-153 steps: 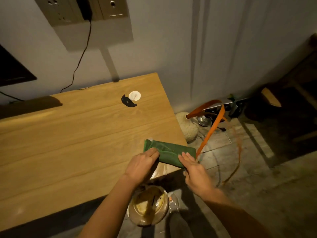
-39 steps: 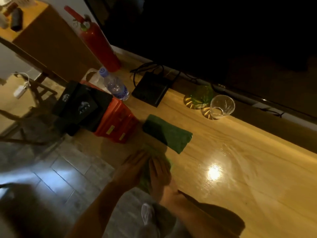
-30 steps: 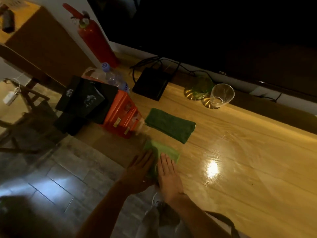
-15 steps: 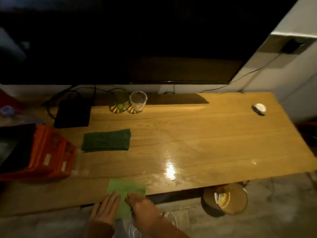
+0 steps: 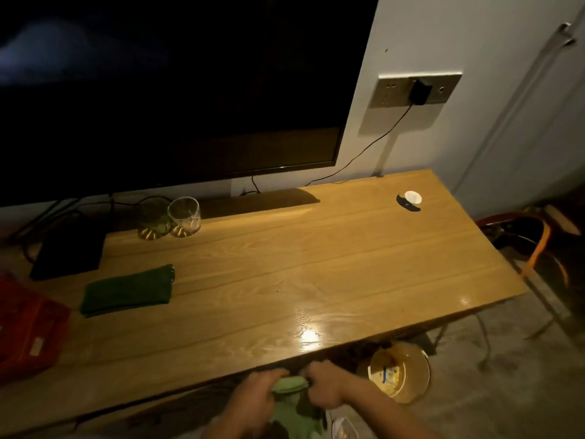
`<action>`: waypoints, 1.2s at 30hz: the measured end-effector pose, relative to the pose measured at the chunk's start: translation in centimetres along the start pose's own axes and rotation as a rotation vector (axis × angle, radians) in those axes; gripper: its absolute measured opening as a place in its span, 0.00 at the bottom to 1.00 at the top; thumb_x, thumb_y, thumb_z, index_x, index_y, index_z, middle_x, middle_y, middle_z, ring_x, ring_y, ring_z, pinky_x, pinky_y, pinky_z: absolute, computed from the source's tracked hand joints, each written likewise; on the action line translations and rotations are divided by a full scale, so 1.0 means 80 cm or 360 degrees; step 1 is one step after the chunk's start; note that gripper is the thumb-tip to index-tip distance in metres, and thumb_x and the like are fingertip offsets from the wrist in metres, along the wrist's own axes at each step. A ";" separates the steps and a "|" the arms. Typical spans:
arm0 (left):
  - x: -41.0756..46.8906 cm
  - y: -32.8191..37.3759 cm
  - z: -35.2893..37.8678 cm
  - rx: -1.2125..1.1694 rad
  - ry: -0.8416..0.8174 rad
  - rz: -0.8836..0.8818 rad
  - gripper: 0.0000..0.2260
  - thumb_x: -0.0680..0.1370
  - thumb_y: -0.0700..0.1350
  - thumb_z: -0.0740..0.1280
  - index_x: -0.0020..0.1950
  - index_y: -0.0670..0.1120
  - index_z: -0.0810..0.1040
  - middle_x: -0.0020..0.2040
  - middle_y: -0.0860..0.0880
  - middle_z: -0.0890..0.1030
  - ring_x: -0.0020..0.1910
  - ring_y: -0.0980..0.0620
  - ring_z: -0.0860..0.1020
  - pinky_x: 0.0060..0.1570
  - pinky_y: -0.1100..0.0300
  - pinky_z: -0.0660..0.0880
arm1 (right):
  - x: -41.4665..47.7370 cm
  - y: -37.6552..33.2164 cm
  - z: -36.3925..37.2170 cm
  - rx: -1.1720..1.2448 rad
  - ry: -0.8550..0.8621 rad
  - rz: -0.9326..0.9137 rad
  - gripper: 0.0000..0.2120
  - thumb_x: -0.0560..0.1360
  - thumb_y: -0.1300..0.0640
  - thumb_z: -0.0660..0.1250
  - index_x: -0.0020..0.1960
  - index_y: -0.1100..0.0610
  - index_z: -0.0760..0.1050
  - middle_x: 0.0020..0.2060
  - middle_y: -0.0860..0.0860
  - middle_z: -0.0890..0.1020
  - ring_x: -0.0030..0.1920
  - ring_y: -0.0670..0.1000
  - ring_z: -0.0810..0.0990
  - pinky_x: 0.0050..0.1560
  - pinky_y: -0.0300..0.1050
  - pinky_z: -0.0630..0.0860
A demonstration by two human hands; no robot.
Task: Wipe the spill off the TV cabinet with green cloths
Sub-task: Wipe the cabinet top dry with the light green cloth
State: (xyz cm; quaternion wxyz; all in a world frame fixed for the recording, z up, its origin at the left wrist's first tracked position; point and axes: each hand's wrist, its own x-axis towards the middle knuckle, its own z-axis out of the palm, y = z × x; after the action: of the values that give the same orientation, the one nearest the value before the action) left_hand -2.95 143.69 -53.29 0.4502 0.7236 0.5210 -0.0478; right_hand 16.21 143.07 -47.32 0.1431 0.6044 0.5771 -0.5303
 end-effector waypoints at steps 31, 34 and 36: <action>0.189 0.137 0.113 0.0766 0.0625 -0.0186 0.25 0.82 0.58 0.34 0.79 0.55 0.36 0.79 0.54 0.34 0.77 0.52 0.33 0.72 0.36 0.34 | 0.110 0.193 -0.048 -0.0592 0.1182 -0.0147 0.28 0.83 0.49 0.40 0.78 0.60 0.38 0.77 0.63 0.38 0.77 0.61 0.33 0.76 0.57 0.35; 0.189 0.139 0.119 0.0714 0.0661 -0.0236 0.25 0.81 0.59 0.32 0.78 0.57 0.34 0.78 0.56 0.33 0.77 0.53 0.32 0.71 0.35 0.32 | 0.113 0.199 -0.044 -0.0606 0.1202 -0.0184 0.27 0.83 0.49 0.41 0.78 0.58 0.38 0.77 0.60 0.38 0.77 0.59 0.33 0.76 0.57 0.36; 0.191 0.139 0.118 0.0709 0.0699 -0.0239 0.24 0.81 0.59 0.33 0.78 0.59 0.35 0.79 0.56 0.35 0.77 0.53 0.33 0.71 0.34 0.32 | 0.116 0.209 -0.047 -0.0615 0.1188 -0.0193 0.27 0.83 0.46 0.38 0.78 0.55 0.34 0.77 0.56 0.34 0.76 0.55 0.29 0.75 0.55 0.33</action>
State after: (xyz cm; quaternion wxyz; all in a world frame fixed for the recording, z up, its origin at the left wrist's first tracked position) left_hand 16.57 147.33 -60.42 0.1527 0.7570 0.6343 -0.0363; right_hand 30.07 146.19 -60.64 0.0037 0.6819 0.7127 -0.1646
